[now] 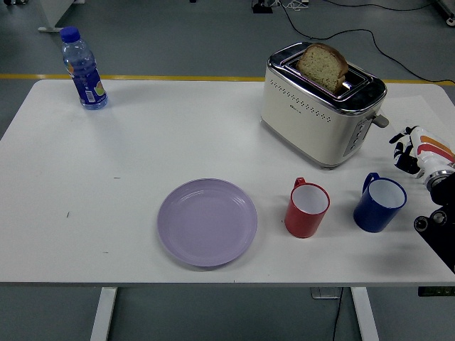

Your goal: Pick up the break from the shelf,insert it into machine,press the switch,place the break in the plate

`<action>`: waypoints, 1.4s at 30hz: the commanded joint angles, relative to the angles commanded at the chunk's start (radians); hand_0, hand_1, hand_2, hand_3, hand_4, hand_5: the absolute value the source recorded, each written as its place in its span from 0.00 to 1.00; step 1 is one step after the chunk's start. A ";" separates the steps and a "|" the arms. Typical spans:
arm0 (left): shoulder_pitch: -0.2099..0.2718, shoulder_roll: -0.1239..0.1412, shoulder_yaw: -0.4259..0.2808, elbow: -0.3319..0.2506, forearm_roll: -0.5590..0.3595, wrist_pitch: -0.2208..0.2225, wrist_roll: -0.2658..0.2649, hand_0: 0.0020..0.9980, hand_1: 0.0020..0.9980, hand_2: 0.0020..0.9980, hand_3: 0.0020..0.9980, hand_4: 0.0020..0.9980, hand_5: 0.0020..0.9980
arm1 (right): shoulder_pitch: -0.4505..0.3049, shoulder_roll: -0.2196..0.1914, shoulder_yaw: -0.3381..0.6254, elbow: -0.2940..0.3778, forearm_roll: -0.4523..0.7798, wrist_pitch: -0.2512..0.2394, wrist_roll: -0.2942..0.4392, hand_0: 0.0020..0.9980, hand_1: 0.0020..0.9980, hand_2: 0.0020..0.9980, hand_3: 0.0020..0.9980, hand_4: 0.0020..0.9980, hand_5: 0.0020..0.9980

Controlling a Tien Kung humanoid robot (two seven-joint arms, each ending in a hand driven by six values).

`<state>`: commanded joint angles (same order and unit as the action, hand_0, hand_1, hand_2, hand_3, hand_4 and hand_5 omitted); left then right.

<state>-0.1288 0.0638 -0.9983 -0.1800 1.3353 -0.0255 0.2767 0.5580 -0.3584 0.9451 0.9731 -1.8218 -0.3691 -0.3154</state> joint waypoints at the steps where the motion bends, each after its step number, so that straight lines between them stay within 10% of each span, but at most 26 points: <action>1: 0.000 0.000 0.000 0.000 -0.001 0.000 0.000 0.67 0.69 0.68 0.55 0.28 0.88 | 0.000 0.000 0.001 0.000 0.000 0.000 0.000 0.14 0.00 0.12 0.57 0.35 0.00; 16: -0.001 0.000 0.003 0.000 -0.005 -0.001 0.000 0.67 0.69 0.68 0.55 0.28 0.88 | -0.011 -0.030 0.110 0.086 0.017 -0.068 -0.033 0.16 0.00 0.13 0.57 0.40 0.00; 17: 0.000 0.000 0.003 0.000 -0.006 -0.001 0.000 0.67 0.69 0.68 0.55 0.28 0.88 | -0.012 -0.033 0.125 0.103 0.040 -0.068 -0.027 0.19 0.15 0.30 0.76 0.45 0.03; 22: -0.001 0.000 0.002 0.000 -0.003 -0.002 0.000 0.67 0.69 0.68 0.55 0.28 0.88 | -0.012 -0.041 0.162 0.148 0.088 -0.060 -0.007 0.19 0.15 0.30 0.76 0.45 0.03; 23: -0.001 0.000 0.002 0.000 -0.003 -0.002 0.000 0.67 0.69 0.68 0.55 0.28 0.88 | -0.012 -0.044 0.173 0.165 0.105 -0.058 0.002 0.42 0.39 0.52 0.88 0.64 0.33; 28: -0.002 0.000 0.002 0.000 -0.004 -0.002 0.001 0.67 0.69 0.68 0.55 0.28 0.88 | -0.013 -0.051 0.194 0.210 0.174 -0.062 0.032 0.42 0.39 0.52 0.88 0.64 0.33; 29: -0.002 0.001 0.003 0.000 -0.005 -0.002 0.001 0.67 0.69 0.68 0.55 0.28 0.88 | -0.013 -0.052 0.197 0.218 0.186 -0.063 0.038 0.61 0.59 0.73 0.91 0.69 0.42; 34: -0.002 0.001 0.004 0.000 -0.008 -0.002 0.001 0.67 0.69 0.68 0.55 0.28 0.88 | -0.009 -0.054 0.206 0.260 0.236 -0.057 0.071 0.61 0.59 0.73 0.91 0.69 0.42; 35: -0.002 0.001 0.005 0.000 -0.009 -0.002 0.001 0.67 0.69 0.68 0.55 0.28 0.88 | -0.007 -0.053 0.206 0.265 0.243 -0.057 0.078 0.80 0.79 0.90 0.94 0.72 0.47; 42: -0.003 0.002 0.005 0.000 -0.008 -0.004 0.002 0.67 0.69 0.68 0.55 0.28 0.88 | 0.035 -0.044 0.197 0.283 0.255 -0.022 0.115 0.88 0.86 0.94 0.96 0.77 0.50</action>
<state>-0.1320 0.0657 -0.9933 -0.1800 1.3271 -0.0293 0.2783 0.5927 -0.4027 1.1419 1.2556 -1.5671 -0.3914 -0.2009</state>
